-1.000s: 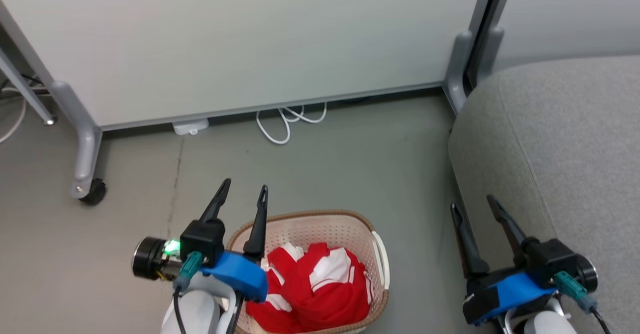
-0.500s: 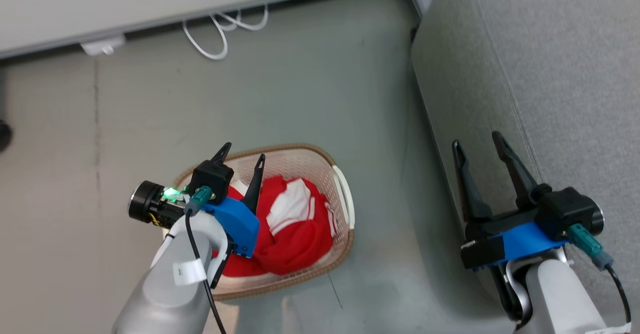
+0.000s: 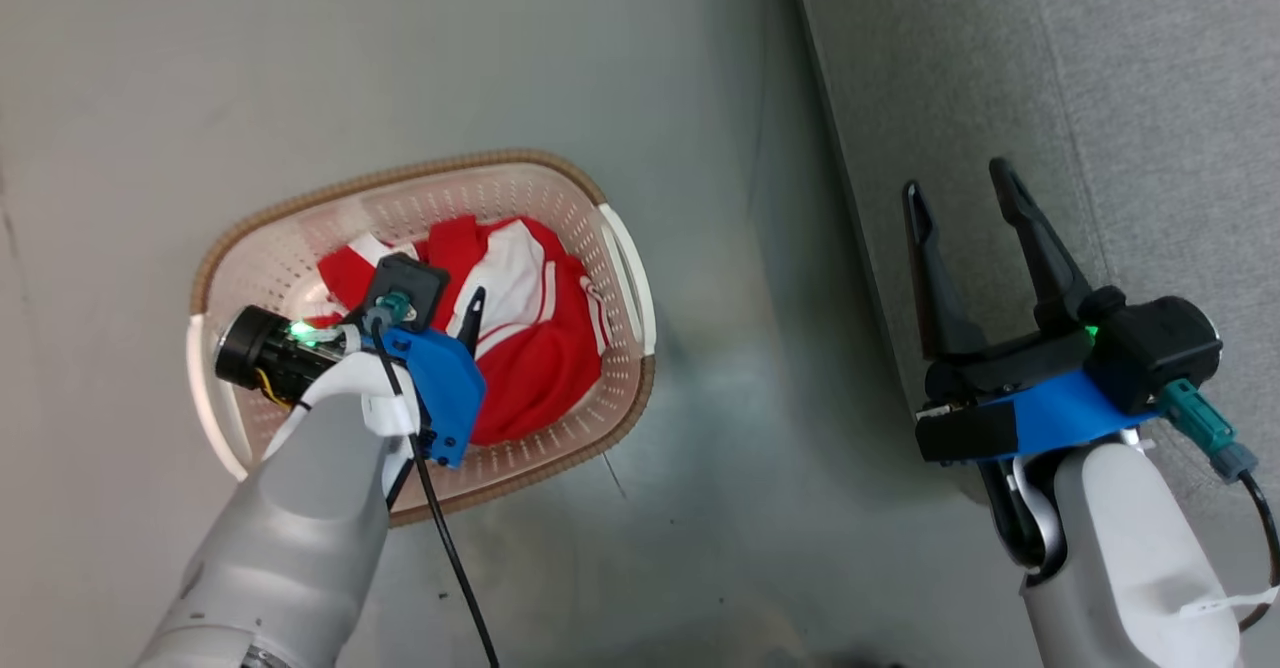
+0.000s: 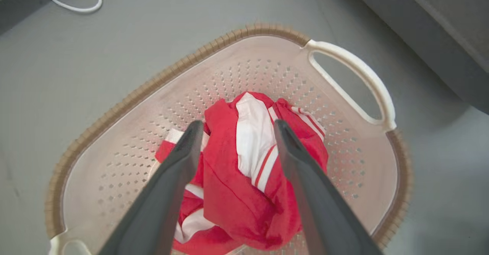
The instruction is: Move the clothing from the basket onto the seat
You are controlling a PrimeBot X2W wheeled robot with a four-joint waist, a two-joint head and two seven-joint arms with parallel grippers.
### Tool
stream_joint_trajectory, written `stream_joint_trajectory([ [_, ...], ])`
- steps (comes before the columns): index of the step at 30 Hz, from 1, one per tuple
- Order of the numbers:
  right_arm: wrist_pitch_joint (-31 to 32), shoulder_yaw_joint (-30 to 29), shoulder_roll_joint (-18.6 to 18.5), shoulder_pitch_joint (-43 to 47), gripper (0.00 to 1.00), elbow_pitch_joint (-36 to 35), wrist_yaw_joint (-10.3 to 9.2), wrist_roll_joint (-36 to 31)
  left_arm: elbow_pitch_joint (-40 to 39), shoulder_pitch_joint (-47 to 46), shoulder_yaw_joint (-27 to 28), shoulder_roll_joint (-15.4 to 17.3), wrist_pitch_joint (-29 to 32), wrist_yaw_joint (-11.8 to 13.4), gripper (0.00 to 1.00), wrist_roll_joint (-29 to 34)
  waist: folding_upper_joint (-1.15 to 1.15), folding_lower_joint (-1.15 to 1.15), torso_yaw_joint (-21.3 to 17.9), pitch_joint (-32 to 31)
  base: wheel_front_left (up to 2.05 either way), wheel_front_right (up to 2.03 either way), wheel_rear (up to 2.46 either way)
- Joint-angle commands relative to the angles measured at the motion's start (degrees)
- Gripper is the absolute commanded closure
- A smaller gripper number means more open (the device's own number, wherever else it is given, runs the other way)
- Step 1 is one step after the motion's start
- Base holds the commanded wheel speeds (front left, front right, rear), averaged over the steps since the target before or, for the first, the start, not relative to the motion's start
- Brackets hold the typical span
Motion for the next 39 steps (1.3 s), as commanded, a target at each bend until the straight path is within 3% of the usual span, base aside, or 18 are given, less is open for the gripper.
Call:
stream_joint_trajectory([
  [1, -0.2, 0.1, -0.1, -1.5, 0.0, -0.5, 0.01, 0.1, 1.0, -1.9, -0.5, 0.8, 1.4, -0.1, 0.0, -0.5, 0.0, -0.01, -1.1, 4.0, 0.0, 0.0, 0.0],
  [17, -0.2, -0.1, -0.1, -4.9, 0.0, -3.0, 0.01, 0.0, 4.0, -6.2, -0.2, 3.5, 11.2, 0.9, 0.0, -3.8, 0.0, -0.01, -1.2, 14.7, 0.0, 0.0, 0.0],
  [31, -0.2, -0.6, -0.1, -6.2, 0.0, -4.2, 0.01, -0.6, 4.2, -7.7, -4.3, 2.7, 15.8, 1.6, 0.0, -1.9, 0.0, -0.01, -0.5, 19.1, 0.0, 0.0, 0.0],
  [32, -0.2, -0.6, -0.1, -6.2, 0.0, -4.3, 0.01, -0.7, 4.2, -7.8, -4.4, 2.9, 16.0, 1.7, 0.67, -1.8, 0.0, -0.01, -0.5, 19.2, 0.0, 0.0, 0.0],
  [33, -0.2, -0.7, -0.1, -6.2, 0.0, -4.4, 0.01, -0.7, 4.2, -7.9, -4.6, 3.1, 16.1, 1.9, 1.0, -1.8, 0.0, -0.01, -0.5, 19.4, 0.0, 0.0, 0.0],
  [39, -0.2, -1.5, -0.1, -6.0, 0.0, -4.0, 0.01, -1.5, 4.2, -8.0, -5.4, 2.4, 14.9, 2.1, 1.0, -2.1, 0.0, -0.01, 0.1, 18.6, 0.0, 0.0, 0.0],
])
